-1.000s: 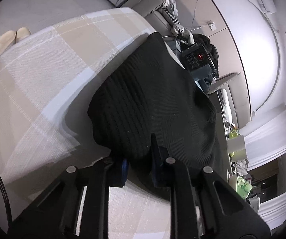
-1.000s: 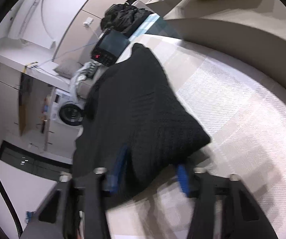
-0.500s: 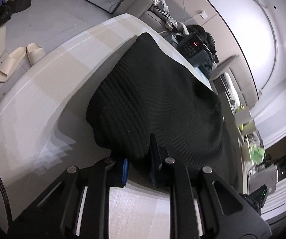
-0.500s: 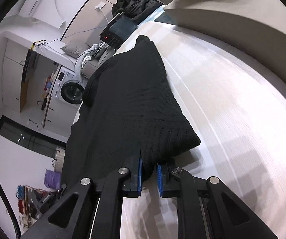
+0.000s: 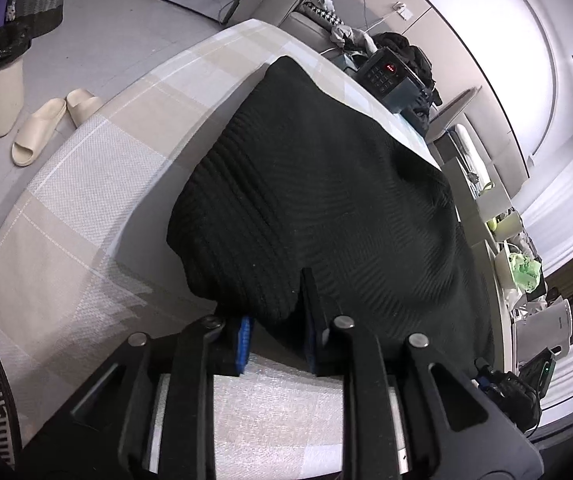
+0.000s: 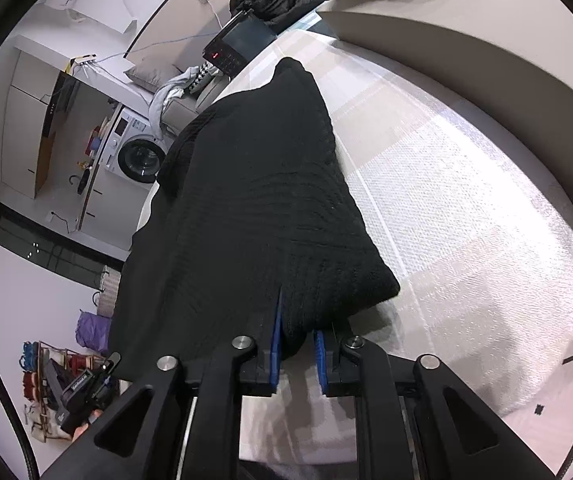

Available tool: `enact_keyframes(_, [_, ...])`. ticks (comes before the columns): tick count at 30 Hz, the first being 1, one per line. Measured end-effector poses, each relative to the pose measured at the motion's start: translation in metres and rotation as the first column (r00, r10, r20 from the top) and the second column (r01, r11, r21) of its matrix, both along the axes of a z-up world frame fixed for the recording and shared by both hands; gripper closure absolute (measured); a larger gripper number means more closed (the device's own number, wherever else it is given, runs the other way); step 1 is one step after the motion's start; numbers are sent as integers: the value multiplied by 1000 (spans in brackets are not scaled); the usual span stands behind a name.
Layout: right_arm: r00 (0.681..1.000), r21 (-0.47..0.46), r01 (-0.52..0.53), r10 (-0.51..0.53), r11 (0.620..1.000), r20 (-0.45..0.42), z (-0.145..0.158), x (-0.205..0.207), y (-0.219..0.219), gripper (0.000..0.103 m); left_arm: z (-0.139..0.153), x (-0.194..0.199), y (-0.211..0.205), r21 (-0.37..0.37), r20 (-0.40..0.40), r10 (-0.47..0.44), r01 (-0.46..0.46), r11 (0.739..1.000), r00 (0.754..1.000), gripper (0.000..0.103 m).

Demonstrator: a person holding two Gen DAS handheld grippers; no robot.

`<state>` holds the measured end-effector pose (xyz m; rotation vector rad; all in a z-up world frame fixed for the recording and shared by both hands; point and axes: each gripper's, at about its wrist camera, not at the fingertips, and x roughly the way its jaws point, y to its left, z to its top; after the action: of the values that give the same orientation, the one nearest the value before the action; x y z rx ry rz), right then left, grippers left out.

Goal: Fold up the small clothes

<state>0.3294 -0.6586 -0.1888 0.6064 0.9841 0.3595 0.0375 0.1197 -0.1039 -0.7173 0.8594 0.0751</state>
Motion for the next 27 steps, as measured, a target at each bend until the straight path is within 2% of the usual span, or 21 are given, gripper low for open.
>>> enact_keyframes(1, [1000,-1,5,-5,1000,4,2,3,-1,73,0,0,2,7,-6,6,-6,1000,1000,77])
enact_keyframes(3, [999,-16,33,-33,999,25,6,3,-7,63,0,-2,5,24,-6,32,-32,999,999,64])
enact_keyframes(4, [998,-28,54,-53,998,36,8,2,-10,58,0,-1,9,34,-7,47,-47,998,999,61])
enact_keyframes(6, [995,-48,88,-86,995,49,10,0,-15,57,2,-5,15,39,9,71,-71,997,997,58])
enact_keyframes(8, [993,-23,108,-106,994,49,9,1,-20,57,2,-7,21,37,21,80,-81,996,997,58])
enact_keyframes(10, [991,-19,118,-117,993,68,9,0,-19,61,0,-10,25,41,32,81,-82,996,996,68])
enact_keyframes(11, [990,-46,116,-112,992,87,12,0,-16,64,0,-11,25,51,29,72,-73,996,997,77])
enact_keyframes(13, [989,-102,103,-91,990,114,17,0,-8,73,-2,-15,27,44,39,69,-71,997,997,81])
enact_keyframes(14, [989,-122,98,-83,988,124,19,-1,-6,74,-3,-16,27,40,40,66,-68,997,997,84])
enact_keyframes(16, [990,-144,88,-71,986,119,20,0,-6,78,-4,-16,28,45,37,63,-64,997,997,84])
enact_keyframes(20, [994,-213,71,-51,974,99,17,2,-8,78,-9,-16,25,81,-2,39,-39,996,999,84])
enact_keyframes(22, [994,-233,65,-43,970,96,19,2,-8,72,-8,-16,26,89,-5,30,-30,996,1000,83])
enact_keyframes(25, [991,-226,83,-57,971,120,28,0,-14,52,-3,-15,27,122,-21,53,-50,991,998,62])
enact_keyframes(27, [985,-196,100,-69,975,158,36,0,-22,47,1,-15,33,108,3,84,-84,991,996,49])
